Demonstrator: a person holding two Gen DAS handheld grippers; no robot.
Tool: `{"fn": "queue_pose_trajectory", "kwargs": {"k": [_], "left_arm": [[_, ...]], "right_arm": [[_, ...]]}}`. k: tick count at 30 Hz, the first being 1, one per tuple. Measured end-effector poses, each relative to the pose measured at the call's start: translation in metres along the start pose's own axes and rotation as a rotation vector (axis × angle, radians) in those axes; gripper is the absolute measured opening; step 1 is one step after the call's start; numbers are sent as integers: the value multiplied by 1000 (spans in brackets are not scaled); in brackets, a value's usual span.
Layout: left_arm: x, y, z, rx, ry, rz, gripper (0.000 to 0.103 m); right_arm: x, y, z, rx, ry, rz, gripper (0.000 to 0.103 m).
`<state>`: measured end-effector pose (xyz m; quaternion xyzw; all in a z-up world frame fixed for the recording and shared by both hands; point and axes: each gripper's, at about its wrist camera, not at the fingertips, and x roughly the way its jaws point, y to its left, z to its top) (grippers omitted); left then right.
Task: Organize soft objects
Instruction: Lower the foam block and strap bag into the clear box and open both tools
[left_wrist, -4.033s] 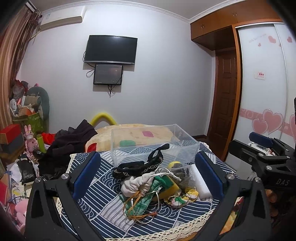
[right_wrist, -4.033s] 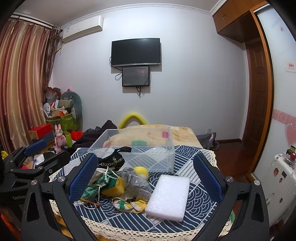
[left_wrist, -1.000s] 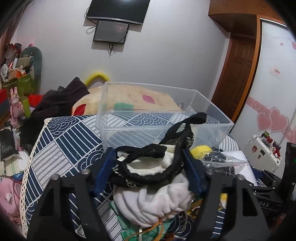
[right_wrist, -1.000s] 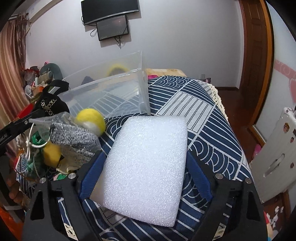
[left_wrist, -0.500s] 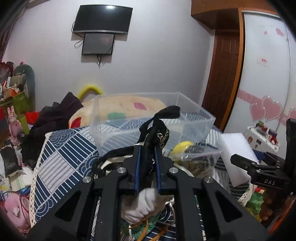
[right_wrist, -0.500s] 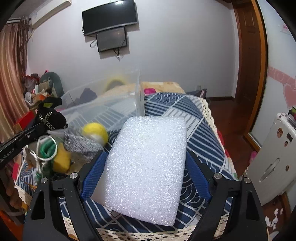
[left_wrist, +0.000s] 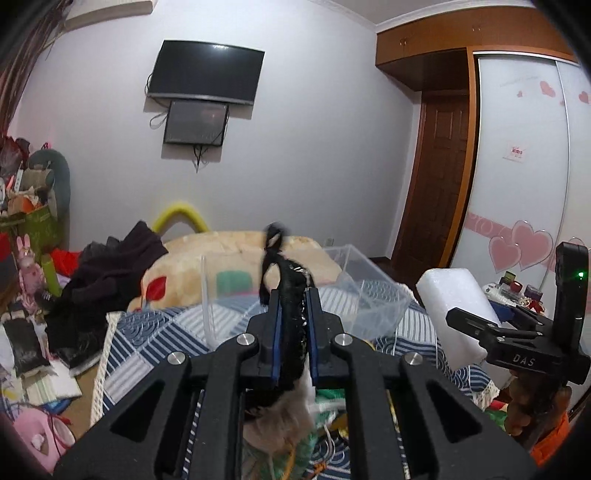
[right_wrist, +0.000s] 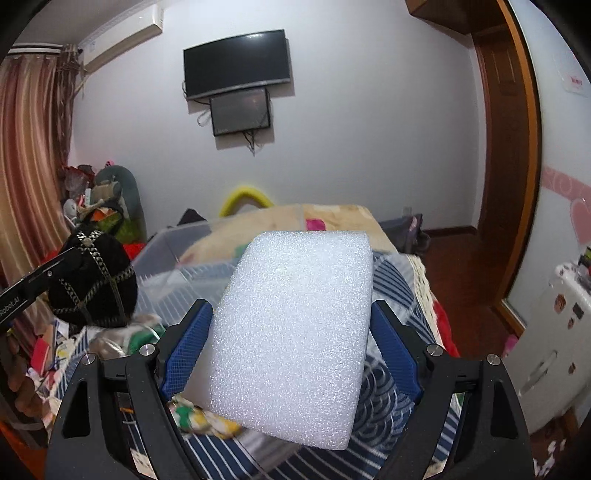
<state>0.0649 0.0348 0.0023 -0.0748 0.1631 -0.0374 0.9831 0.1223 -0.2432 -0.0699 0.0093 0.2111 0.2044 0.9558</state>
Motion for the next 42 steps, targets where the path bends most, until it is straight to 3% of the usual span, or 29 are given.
{"fn": "queue_pose_trajectory", "kwargs": {"k": [10,16,25,31,35,37,42], "left_arm": [[14,-2,40,68,-48,53,10],[43,-1,51,96,-59,107,10],[113,11,30,104,110,119,10],[135,15,16,100,222,103,12],[136,20,16,55,256,64,46],[132,20,20,38,242,68,53],[119,20,27,25,224,45,57]], "right_arm": [[26,18,32,-33,-20,65,85],[44,26,38,-48,-1,92,85],[81,42,43,-118,83,89,85],[105,48,34,-161,178,81,85],[108,44,33,-157,222,89,87],[109,41,38,-141,232,93,87],[99,36,44,-140,235,122,88]]}}
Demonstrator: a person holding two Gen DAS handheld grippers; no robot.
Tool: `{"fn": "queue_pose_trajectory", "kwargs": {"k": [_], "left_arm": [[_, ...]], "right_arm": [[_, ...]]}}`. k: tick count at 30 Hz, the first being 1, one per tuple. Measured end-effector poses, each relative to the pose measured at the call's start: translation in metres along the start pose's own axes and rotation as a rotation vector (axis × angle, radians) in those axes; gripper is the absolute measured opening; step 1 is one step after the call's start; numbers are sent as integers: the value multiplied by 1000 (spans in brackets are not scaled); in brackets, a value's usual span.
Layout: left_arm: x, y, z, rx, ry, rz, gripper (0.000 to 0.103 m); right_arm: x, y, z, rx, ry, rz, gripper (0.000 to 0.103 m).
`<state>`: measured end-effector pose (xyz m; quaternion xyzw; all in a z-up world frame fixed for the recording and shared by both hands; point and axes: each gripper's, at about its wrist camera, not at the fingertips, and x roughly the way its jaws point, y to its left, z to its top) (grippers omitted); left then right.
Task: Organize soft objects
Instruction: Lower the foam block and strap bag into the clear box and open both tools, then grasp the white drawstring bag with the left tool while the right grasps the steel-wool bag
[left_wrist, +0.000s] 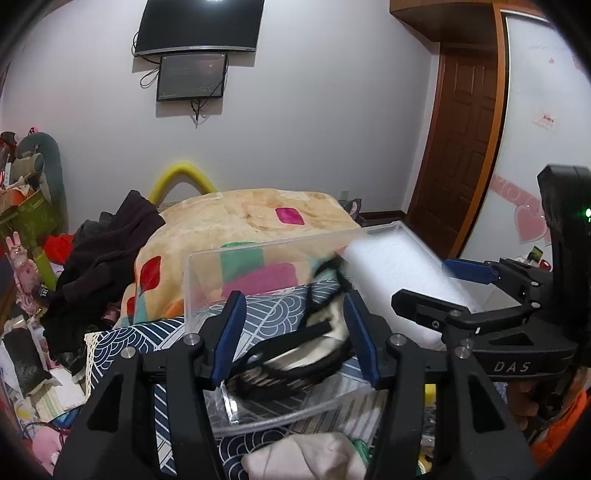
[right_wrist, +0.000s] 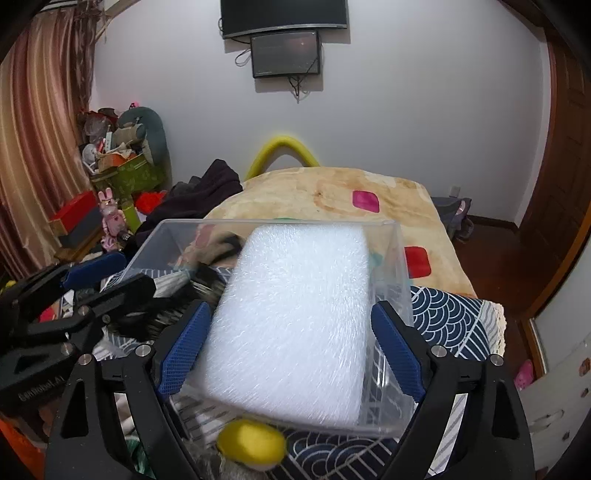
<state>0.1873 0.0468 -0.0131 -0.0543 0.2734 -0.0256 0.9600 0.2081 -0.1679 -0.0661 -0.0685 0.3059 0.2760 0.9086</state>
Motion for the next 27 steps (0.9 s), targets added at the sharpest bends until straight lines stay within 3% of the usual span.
{"fn": "queue_pose_trajectory", "kwargs": {"k": [9,15,19,27], "left_arm": [[-38,-2,-3,5,-53,-9,71],[-65,-8,-23,35,-102,20,100],[-79,-8,-43,4,-129,22,102],[-80,-12,-79,-23,-54,-6,102]], "right_arm": [[-31,9,0,-47,-75,-11,89],[-55,11,-14,-48,-138,-14,89],[-63,12,-28,-45,-157,-31,89],[-65,13,-57,6,-146,-4,89]]}}
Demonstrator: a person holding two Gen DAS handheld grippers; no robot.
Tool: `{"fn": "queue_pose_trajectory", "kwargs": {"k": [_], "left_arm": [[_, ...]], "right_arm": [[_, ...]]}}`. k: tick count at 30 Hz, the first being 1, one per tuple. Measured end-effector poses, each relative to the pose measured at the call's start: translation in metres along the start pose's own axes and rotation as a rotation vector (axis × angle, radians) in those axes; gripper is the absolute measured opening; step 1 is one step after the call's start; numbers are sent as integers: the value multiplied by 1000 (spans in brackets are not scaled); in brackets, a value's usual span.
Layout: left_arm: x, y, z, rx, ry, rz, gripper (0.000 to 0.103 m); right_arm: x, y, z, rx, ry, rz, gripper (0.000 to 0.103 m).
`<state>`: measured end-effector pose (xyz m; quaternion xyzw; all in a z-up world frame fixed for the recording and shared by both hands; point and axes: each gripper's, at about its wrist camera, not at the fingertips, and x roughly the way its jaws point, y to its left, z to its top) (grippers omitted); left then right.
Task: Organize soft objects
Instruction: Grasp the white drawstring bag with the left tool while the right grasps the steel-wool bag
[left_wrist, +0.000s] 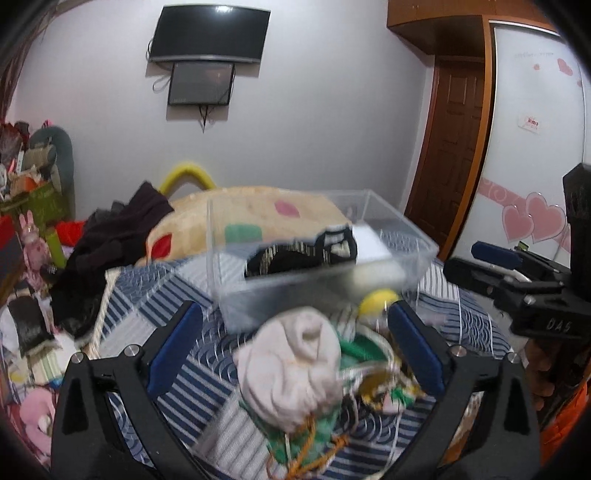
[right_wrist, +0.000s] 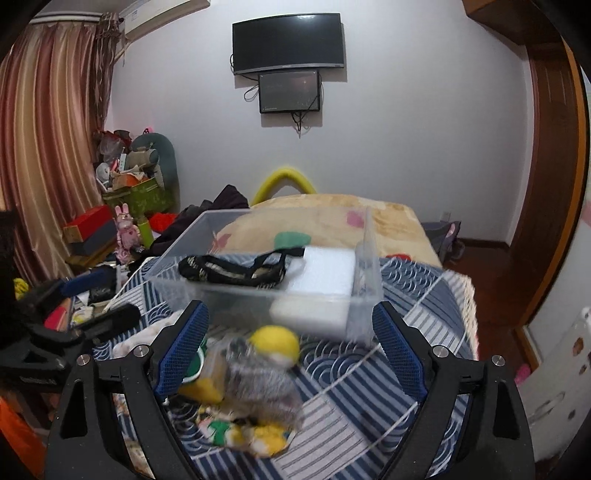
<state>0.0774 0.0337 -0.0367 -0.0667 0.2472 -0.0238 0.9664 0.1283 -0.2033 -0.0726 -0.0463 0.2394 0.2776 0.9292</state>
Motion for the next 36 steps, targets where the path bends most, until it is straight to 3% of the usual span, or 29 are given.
{"fn": "queue_pose_trajectory", "kwargs": {"k": [7,14,19,27,29,31,36], "left_arm": [[5,2,-33,1,61,26,102],[10,21,-36,-52,59,65,102],[14,37,-38,-102,55,70,101],[38,28,-47,-103,136,-39,65],[40,24,-50,-91,141,-54,48],[42,19,-51,-77,151,-79,39],[34,13,-50,-46,127,-75,25]], "right_arm": [[10,6,-17,32,41,39,89],[28,4,-39,100,103,61,89],[36,0,-48,118,141,69,75],[42,7,-56,92,175,86,48],[41,7,-56,92,176,95,43],[39,7,-57,90,171,100,34],[26,9,-57,73,138,96,27]]}}
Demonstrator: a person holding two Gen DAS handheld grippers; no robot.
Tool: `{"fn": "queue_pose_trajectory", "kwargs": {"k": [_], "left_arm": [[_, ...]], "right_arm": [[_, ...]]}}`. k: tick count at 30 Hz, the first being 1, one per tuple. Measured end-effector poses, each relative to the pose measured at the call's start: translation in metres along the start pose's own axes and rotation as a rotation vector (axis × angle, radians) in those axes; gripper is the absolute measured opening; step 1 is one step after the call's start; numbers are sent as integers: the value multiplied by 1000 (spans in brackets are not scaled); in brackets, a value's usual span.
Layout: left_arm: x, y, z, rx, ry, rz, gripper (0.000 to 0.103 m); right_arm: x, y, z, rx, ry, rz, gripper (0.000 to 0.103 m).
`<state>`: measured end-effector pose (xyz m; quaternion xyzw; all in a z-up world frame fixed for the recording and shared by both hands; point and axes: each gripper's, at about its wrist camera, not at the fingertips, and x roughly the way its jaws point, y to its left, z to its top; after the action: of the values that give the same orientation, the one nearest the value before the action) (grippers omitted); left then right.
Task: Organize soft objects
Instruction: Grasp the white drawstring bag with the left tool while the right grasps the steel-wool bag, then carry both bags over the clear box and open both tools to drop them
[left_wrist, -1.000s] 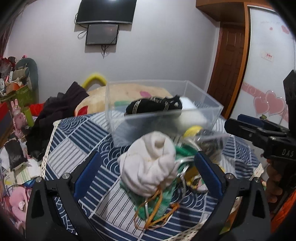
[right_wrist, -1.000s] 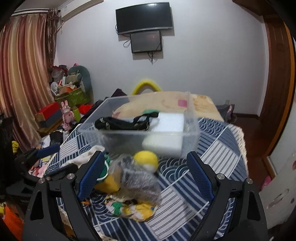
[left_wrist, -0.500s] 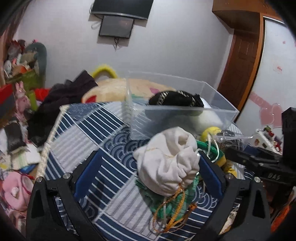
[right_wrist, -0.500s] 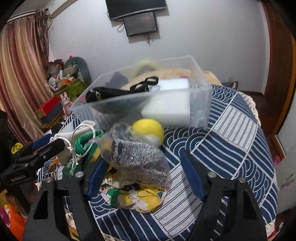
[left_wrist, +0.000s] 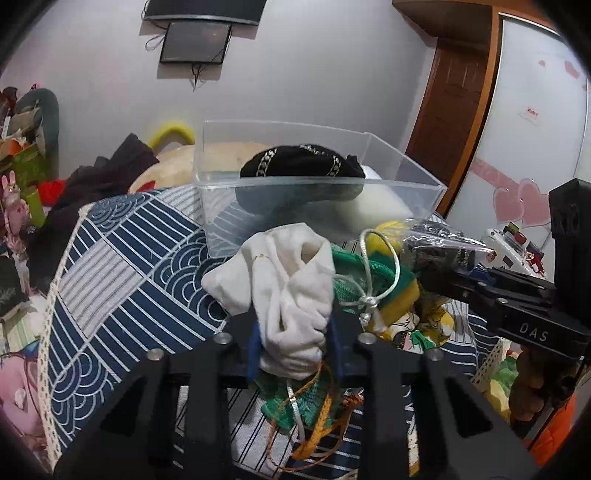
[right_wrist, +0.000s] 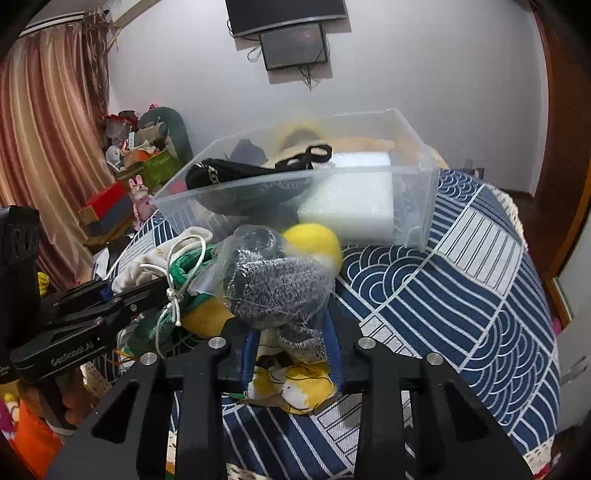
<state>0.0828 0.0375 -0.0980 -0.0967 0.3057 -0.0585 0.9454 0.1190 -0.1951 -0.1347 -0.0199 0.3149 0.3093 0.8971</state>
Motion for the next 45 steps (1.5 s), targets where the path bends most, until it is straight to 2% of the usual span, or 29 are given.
{"fn": "queue_pose_trajectory", "kwargs": {"k": [6,14,28,33,35,43,45], "left_arm": [[-20,0,8,3,-47,11,22],[-57,3,25,-4,-153,0,22],[-78,-14,77,49,-287,-7,22],[-66,-13,94,47,-280,-11,22],[-56,-12,99,51,-269,13,22],[-6,-7,117,68,-181,51,22],[7,-7,119,73,-158,36,22]], "right_arm": [[-19,-2,3,-9,-47,-11,25],[-40,-6,14,-7,-117,-46,25],[-52,-13,60,0,-229,-82,25],[-45,-13,74,-7,-239,-93,25],[-41,-12,80,-11,-236,-95,25],[-17,-10,93,-22,-194,-111,25],[-8,-11,95,-10,-172,-103,25]]}}
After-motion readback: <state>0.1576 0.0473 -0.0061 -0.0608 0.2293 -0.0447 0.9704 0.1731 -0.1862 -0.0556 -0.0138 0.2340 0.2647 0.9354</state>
